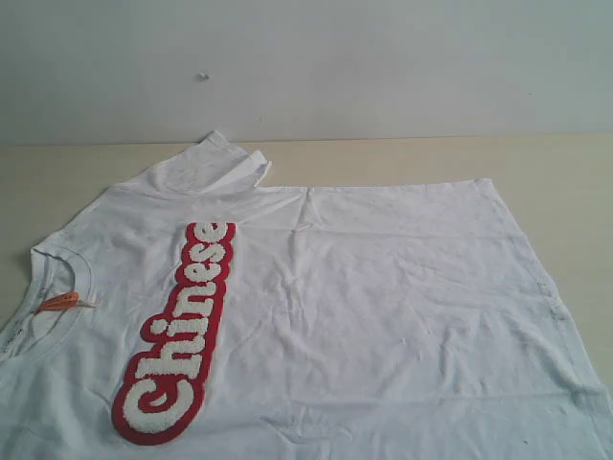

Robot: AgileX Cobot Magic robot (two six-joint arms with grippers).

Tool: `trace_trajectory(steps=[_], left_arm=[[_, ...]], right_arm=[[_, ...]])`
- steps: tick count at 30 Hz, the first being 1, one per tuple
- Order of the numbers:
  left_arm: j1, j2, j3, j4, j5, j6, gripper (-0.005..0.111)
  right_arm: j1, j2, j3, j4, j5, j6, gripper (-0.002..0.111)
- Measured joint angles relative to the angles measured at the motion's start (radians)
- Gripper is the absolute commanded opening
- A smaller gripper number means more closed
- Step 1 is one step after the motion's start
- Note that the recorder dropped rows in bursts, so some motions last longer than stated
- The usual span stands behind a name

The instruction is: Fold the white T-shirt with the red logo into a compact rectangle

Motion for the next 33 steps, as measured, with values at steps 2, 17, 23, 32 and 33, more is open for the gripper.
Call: trace_trajectory(steps=[2,17,23,32,33], left_arm=[[0.000,0.000,0.000,-0.005,-0.073,0.000,0.000],[0.000,0.000,0.000,-0.010,-0.573,-0.281,0.000],[0.000,0.000,-0.058,-0.012,-0.590,-0.455,0.000],[-0.001,0.261,-0.594,0.261,-0.217,-0.515,0.000],[-0.003,0.290,-0.626,0.268,-0.185,-0.515,0.000]], right_arm=[[0.000,0.000,0.000,0.000,-0.063,0.000,0.000],[0.000,0.000,0.000,0.002,-0.609,0.260,0.000],[0.000,0.000,-0.082,-0.018,-0.631,0.410,0.000],[0.000,0.179,-0.533,-0.377,-0.259,0.656,0.000],[0.000,0.201,-0.564,-0.396,-0.234,0.676,0.000]])
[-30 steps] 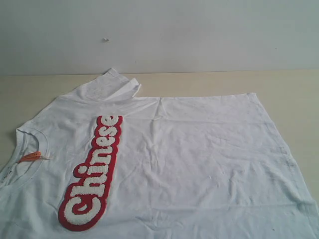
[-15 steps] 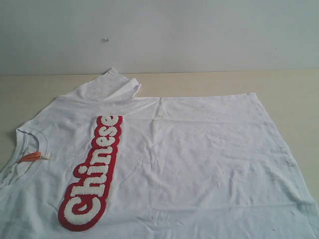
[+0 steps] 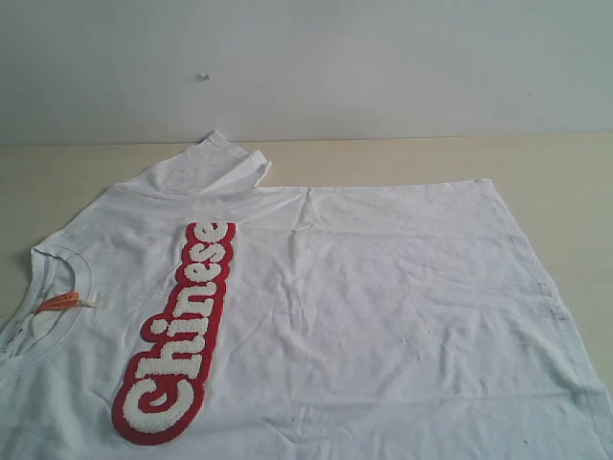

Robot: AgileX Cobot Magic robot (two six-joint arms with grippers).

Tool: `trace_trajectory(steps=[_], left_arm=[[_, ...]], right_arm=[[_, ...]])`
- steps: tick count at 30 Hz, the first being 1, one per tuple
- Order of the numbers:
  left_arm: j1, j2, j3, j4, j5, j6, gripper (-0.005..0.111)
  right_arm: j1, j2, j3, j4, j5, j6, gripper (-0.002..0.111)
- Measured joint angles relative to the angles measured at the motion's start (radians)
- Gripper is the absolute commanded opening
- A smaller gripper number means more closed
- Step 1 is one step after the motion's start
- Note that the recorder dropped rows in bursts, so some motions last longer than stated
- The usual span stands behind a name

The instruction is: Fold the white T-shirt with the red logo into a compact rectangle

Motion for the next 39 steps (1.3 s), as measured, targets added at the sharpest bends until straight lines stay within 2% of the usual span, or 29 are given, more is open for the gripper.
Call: trace_trajectory(steps=[3,6,9,11,16,20,21,22,23,27,28,29,30,31,33,39], left_arm=[[-0.047,0.201,-0.165,0.009,0.201,0.030,0.000],[-0.151,0.421,-0.276,-0.043,0.370,0.186,0.000],[-0.206,0.577,-0.338,-0.118,0.454,0.317,0.000],[-0.232,0.720,-0.395,-0.178,0.537,0.436,0.000],[-0.236,0.930,-0.457,-0.269,0.697,0.750,0.000],[-0.236,1.060,-0.462,-0.296,0.785,0.997,0.000],[-0.236,1.115,-0.462,-0.298,0.818,1.113,0.000],[-0.236,1.135,-0.462,-0.298,0.836,1.160,0.000],[-0.236,1.183,-0.462,-0.298,0.889,1.285,0.000],[-0.236,1.332,-0.462,-0.287,1.085,1.584,0.002],[-0.236,1.348,-0.462,-0.287,1.089,1.601,0.012],[-0.236,1.377,-0.462,-0.277,1.084,1.626,0.031],[-0.236,1.395,-0.462,-0.254,1.074,1.638,0.045],[-0.236,1.404,-0.462,-0.238,1.071,1.641,0.076],[-0.236,1.431,-0.462,-0.148,1.058,1.645,0.105],[-0.232,1.463,-0.462,-0.065,0.951,1.622,0.105]], right_arm=[[0.000,0.141,-0.111,-0.042,0.171,0.029,0.000],[0.000,0.329,-0.182,0.001,0.331,-0.110,0.000],[0.000,0.461,-0.224,0.173,0.431,-0.322,0.000],[0.000,0.590,-0.269,0.417,0.527,-0.612,0.000],[0.000,0.806,-0.347,0.801,0.736,-1.070,0.000],[0.000,0.948,-0.377,1.002,0.863,-1.345,0.000],[0.000,1.004,-0.381,1.090,0.905,-1.477,0.000],[0.000,1.025,-0.382,1.119,0.919,-1.526,0.000],[0.000,1.067,-0.382,1.179,0.948,-1.627,0.000],[0.034,1.142,-0.382,1.231,0.971,-1.777,0.000],[0.050,1.147,-0.383,1.231,0.971,-1.790,0.000],[0.078,1.154,-0.383,1.220,0.969,-1.807,0.000],[0.098,1.156,-0.383,1.193,0.960,-1.811,0.000],[0.106,1.156,-0.383,1.180,0.958,-1.811,0.000],[0.114,1.156,-0.383,1.165,0.951,-1.813,0.000],[0.114,1.156,-0.383,1.159,0.944,-1.813,0.000]])
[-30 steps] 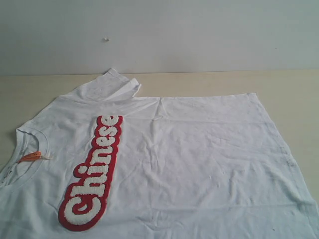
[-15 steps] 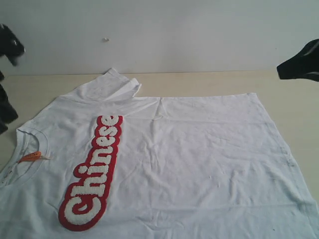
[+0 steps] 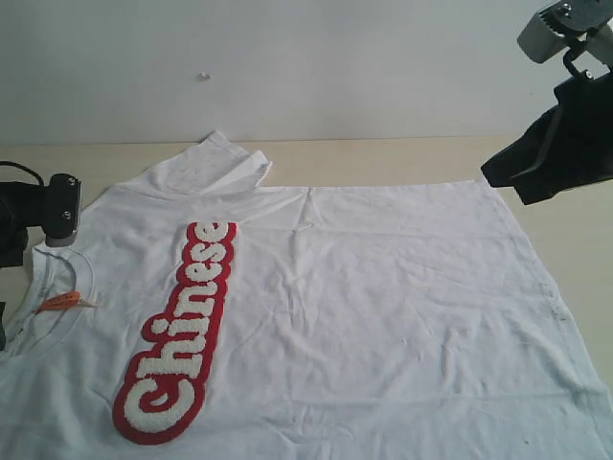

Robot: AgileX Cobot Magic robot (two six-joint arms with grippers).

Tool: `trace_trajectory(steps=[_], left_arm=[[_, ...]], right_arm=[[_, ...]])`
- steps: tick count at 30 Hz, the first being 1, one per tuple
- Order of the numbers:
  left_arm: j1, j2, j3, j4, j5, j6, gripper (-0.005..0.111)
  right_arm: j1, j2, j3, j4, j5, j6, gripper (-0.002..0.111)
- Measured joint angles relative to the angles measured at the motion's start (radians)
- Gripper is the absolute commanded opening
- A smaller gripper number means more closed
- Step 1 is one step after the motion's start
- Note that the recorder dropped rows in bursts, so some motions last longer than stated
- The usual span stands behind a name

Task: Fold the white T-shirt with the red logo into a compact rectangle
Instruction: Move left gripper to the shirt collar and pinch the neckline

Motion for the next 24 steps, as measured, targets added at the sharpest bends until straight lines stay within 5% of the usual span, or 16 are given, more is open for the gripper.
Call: trace_trajectory(steps=[6,13,24], left_arm=[[0.003,0.002,0.000,-0.039,-0.096,0.052,0.105],[0.013,0.004,0.016,-0.101,-0.105,0.352,0.105],[0.166,0.097,-0.020,-0.270,-0.077,0.590,0.105]], right_arm=[[0.000,0.000,0.000,0.000,-0.001,0.000,0.000],[0.000,0.000,0.000,0.000,-0.002,0.004,0.000],[0.000,0.000,0.000,0.000,-0.012,0.006,0.000]])
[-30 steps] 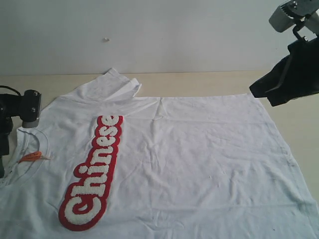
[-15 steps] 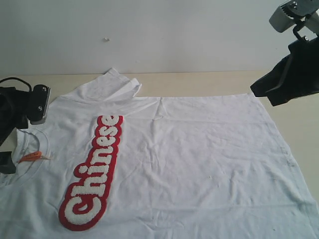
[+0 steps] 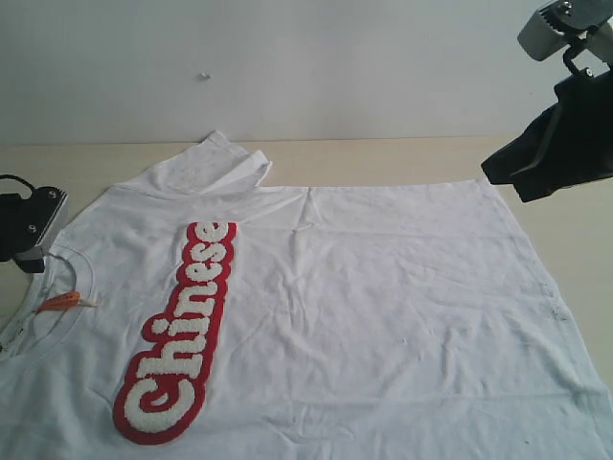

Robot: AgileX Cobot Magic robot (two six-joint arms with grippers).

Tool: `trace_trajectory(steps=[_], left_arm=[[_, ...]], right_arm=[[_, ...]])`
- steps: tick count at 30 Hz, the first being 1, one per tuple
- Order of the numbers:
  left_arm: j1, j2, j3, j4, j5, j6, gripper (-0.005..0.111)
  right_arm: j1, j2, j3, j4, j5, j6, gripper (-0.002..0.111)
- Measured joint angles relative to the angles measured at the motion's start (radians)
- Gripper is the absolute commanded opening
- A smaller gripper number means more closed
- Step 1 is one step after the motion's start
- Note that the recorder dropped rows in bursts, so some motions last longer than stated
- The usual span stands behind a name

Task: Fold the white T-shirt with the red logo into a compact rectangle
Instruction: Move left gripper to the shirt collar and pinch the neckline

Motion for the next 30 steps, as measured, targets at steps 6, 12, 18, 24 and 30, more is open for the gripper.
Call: trace_trajectory(steps=[6,12,18,24,30], left_arm=[[0.003,0.062,-0.043,0.009,-0.012,0.008,0.105],[0.003,0.117,-0.065,0.027,-0.021,0.021,0.105],[0.004,0.140,-0.067,0.030,-0.036,0.040,0.105],[0.040,0.150,-0.064,0.033,-0.080,0.046,0.105],[0.051,0.163,-0.055,0.031,-0.075,0.076,0.105]], right_arm=[[0.000,0.000,0.000,0.002,-0.002,0.000,0.000],[0.000,0.000,0.000,-0.002,-0.005,0.000,0.000],[0.000,0.000,0.000,-0.011,-0.008,0.000,0.000],[0.000,0.000,0.000,-0.015,-0.010,0.000,0.000],[0.000,0.000,0.000,-0.019,-0.010,-0.007,0.000]])
